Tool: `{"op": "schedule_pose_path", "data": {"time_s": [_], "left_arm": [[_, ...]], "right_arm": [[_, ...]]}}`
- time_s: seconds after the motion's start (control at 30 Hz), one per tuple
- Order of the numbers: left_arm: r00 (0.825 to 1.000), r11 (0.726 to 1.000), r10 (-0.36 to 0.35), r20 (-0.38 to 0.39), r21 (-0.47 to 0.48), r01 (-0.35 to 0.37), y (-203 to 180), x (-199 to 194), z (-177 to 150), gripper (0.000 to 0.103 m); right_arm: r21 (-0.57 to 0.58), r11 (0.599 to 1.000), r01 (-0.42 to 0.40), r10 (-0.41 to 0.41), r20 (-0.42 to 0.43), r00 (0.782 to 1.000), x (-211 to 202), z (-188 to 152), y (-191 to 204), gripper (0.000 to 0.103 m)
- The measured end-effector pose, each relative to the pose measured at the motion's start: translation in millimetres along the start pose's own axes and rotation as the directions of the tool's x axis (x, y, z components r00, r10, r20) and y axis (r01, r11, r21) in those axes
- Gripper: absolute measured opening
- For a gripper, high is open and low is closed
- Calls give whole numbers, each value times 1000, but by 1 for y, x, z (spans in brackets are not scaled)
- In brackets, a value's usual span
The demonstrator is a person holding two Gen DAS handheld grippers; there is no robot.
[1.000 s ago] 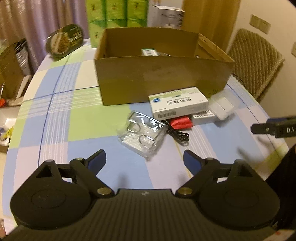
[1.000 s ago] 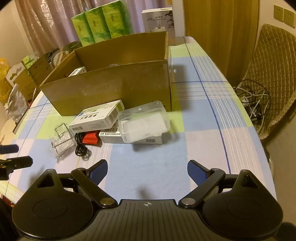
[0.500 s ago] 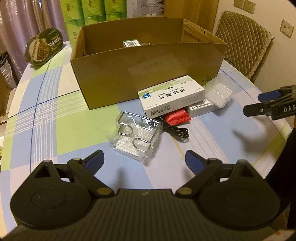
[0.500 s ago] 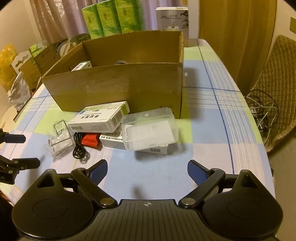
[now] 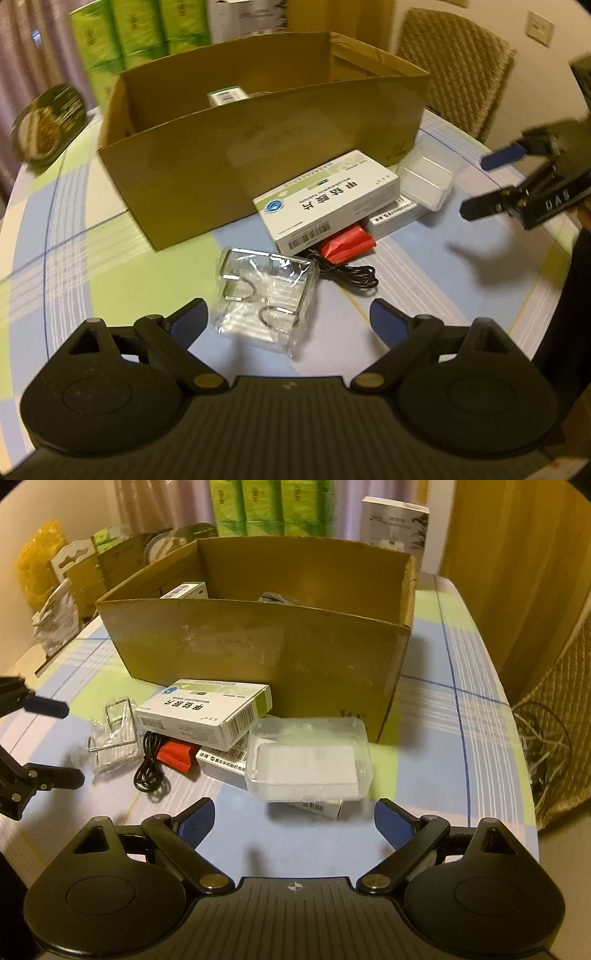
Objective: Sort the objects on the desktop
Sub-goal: 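Grasp the clear bag of metal hooks with the left tool while the right tool grasps the clear plastic box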
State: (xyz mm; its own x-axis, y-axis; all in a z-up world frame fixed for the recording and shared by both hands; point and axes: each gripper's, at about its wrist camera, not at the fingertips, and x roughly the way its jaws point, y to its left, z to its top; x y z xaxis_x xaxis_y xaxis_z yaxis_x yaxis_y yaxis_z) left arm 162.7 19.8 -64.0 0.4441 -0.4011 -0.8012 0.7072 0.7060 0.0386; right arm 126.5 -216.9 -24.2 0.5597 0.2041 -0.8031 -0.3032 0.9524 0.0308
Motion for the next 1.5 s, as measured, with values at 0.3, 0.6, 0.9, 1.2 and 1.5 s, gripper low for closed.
{"op": "schedule_pose_path", "data": {"time_s": [0.3,0.6,0.9,1.2,1.5], "left_arm": [[1000,998,-9,-10,64,9,16,19,5,92],[999,993,-47,-11,104,48,24,39,13,92],[997,993,-69,-37,98,73,25,56,11,78],[997,995,-65,-33,78,68,23,54,7,62],[998,997,-65,-9,29,65,24,48,2,61]], "right_arm": [[-48,999,-2,1,-12,1000,11,6,-2,91],[-68,998,-8,7,-22,1000,19,12,-7,91],[-44,999,-24,23,-24,999,26,14,-12,91],[-44,999,-27,26,-21,999,31,20,-13,91],[-14,1000,-12,12,-32,999,43,22,-16,90]]}}
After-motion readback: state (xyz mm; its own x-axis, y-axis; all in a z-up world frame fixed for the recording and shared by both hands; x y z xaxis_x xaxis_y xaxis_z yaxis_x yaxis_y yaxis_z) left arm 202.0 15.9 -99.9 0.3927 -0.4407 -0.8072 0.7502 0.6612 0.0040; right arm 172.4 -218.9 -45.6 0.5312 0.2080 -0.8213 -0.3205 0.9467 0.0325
